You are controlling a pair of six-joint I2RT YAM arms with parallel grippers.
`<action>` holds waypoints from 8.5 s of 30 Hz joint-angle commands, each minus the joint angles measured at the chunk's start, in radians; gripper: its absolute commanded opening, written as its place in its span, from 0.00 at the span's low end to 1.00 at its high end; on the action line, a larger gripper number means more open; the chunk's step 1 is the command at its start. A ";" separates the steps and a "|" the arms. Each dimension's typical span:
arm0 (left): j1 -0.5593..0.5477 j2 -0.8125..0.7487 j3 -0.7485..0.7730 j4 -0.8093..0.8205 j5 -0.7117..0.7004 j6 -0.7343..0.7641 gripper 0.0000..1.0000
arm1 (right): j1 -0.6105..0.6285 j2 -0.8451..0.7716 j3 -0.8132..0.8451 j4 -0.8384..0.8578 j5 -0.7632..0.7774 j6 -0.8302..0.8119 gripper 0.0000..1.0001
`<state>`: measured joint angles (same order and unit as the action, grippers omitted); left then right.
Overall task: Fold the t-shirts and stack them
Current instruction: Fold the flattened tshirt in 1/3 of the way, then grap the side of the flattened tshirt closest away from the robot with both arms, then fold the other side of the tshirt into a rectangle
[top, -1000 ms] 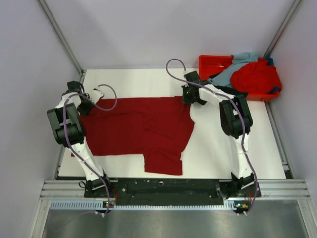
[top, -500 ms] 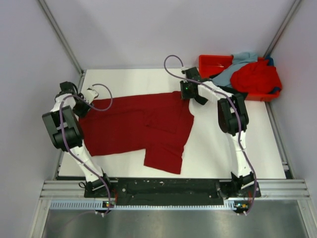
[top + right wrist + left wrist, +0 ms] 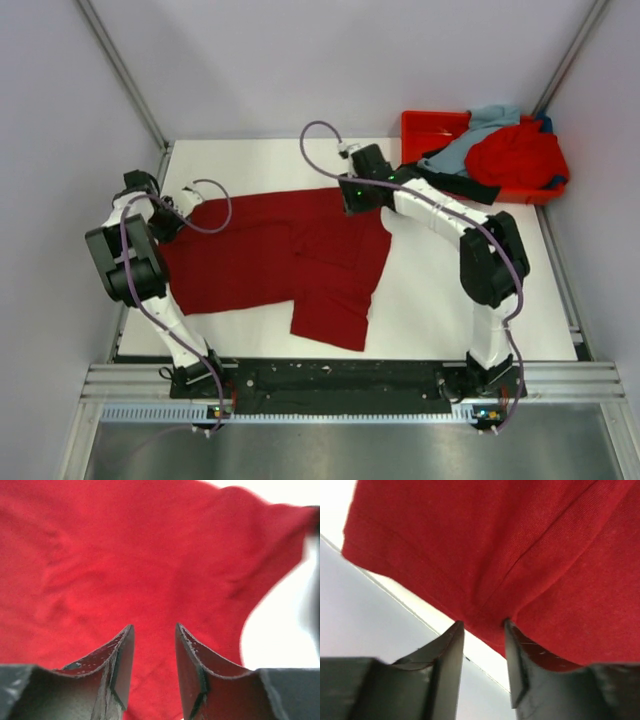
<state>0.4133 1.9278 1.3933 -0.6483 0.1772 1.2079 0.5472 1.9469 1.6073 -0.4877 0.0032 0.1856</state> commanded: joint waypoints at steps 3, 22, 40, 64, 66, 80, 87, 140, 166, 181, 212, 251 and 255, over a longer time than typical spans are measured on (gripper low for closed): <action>0.005 0.043 -0.017 0.082 -0.045 -0.008 0.20 | 0.114 0.064 -0.127 0.004 -0.134 0.055 0.19; 0.028 0.045 -0.019 0.178 -0.110 -0.030 0.09 | 0.043 -0.008 -0.356 0.011 -0.054 0.123 0.04; 0.050 -0.542 -0.360 -0.226 0.038 0.211 0.61 | 0.287 -0.485 -0.547 0.044 -0.451 -0.682 0.77; 0.268 -0.619 -0.741 -0.021 -0.045 0.610 0.82 | 0.637 -0.427 -0.819 -0.022 -0.298 -0.946 0.62; 0.269 -0.606 -0.743 -0.016 -0.053 0.607 0.81 | 0.637 -0.404 -0.822 -0.022 -0.298 -0.948 0.56; 0.269 -0.607 -0.630 -0.085 0.010 0.489 0.00 | 0.573 -0.436 -0.727 -0.041 -0.259 -0.829 0.00; 0.268 -0.566 -0.479 -0.109 0.108 0.358 0.00 | 0.380 -0.531 -0.617 0.032 -0.318 -0.770 0.00; -0.237 -0.257 -0.040 0.202 0.020 -0.288 0.62 | -0.108 0.198 0.114 0.222 -0.267 -0.530 0.00; -0.864 0.060 0.088 0.154 0.277 -0.274 0.37 | -0.156 0.253 0.069 0.302 -0.505 -0.118 0.00; -0.849 0.085 0.197 0.226 0.059 -0.484 0.00 | -0.182 0.233 0.057 0.305 -0.493 -0.077 0.00; -0.838 0.284 0.378 0.314 -0.498 -0.662 0.16 | -0.179 0.068 0.011 0.270 -0.226 0.078 0.54; -0.361 -0.196 -0.398 0.197 -0.495 -0.538 0.59 | -0.150 -0.322 -0.764 0.129 -0.355 0.199 0.00; -0.323 -0.278 -0.404 0.159 -0.434 -0.498 0.58 | -0.174 -0.390 -0.784 0.083 -0.324 0.173 0.12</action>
<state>0.0406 1.7252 1.0214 -0.4553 -0.2962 0.6586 0.4023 1.6367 0.8398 -0.3107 -0.3805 0.3878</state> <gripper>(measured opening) 0.586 0.018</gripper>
